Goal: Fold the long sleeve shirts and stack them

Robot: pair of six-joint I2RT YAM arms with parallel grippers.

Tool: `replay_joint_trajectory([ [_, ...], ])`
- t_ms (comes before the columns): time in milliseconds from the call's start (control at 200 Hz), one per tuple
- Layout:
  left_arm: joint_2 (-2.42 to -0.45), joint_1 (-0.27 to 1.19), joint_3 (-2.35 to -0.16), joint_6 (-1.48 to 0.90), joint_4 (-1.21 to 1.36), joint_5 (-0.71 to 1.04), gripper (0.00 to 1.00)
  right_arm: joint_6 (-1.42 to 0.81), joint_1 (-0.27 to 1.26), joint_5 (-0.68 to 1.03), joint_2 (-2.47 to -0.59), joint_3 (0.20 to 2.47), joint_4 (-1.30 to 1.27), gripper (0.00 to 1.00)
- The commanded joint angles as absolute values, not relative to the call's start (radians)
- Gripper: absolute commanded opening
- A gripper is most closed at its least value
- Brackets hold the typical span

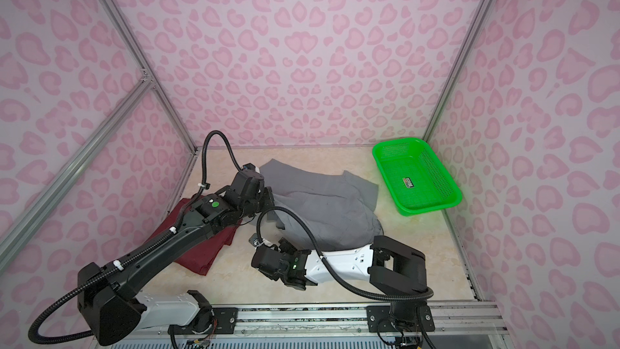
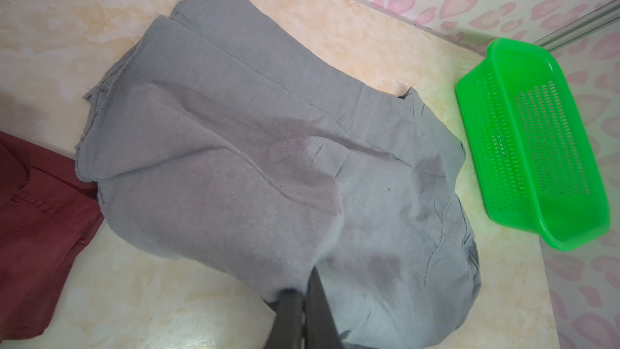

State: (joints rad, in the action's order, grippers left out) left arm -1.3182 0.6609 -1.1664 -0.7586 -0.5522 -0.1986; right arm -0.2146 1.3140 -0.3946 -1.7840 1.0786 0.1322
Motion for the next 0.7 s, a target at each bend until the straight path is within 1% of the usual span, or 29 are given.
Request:
replay_joint_trajectory([
  [0, -1.319, 0.651, -1.165, -0.741, -0.566, -0.187, 0.04, -0.140, 1.289, -0.539, -1.841, 1.089, 0.074, 0.77],
  [155, -1.312, 0.638, -1.163, -0.738, -0.571, -0.180, 0.04, -0.179, 1.220, -0.608, -1.891, 1.059, 0.040, 0.76],
  [285, -1.310, 0.630, -1.165, -0.735, -0.571, -0.167, 0.04, -0.149, 1.188, -0.700, -1.933, 1.048, -0.015, 0.74],
  [340, -1.310, 0.628, -1.163, -0.735, -0.571, -0.162, 0.04, -0.149, 1.163, -0.690, -1.930, 1.029, -0.057, 0.74],
  [366, -1.309, 0.627, -1.161, -0.734, -0.573, -0.160, 0.04, -0.168, 1.140, -0.666, -1.930, 1.028, -0.057, 0.72],
  [446, -1.303, 0.624, -1.157, -0.732, -0.577, -0.160, 0.04, -0.195, 1.083, -0.574, -1.924, 1.005, -0.080, 0.61],
  [486, -1.296, 0.622, -1.153, -0.730, -0.579, -0.161, 0.04, -0.202, 1.066, -0.546, -1.922, 1.000, -0.080, 0.51],
  [491, -1.295, 0.622, -1.153, -0.729, -0.579, -0.162, 0.04, -0.202, 1.066, -0.546, -1.922, 1.000, -0.080, 0.51],
  [511, -1.291, 0.620, -1.149, -0.730, -0.578, -0.164, 0.04, -0.202, 1.055, -0.529, -1.918, 0.995, -0.083, 0.46],
  [606, -1.272, 0.606, -1.133, -0.726, -0.578, -0.164, 0.04, -0.182, 1.043, -0.486, -1.898, 0.974, -0.102, 0.28],
  [696, -1.265, 0.591, -1.131, -0.723, -0.580, -0.158, 0.04, -0.172, 1.046, -0.459, -1.876, 0.968, -0.098, 0.07],
])
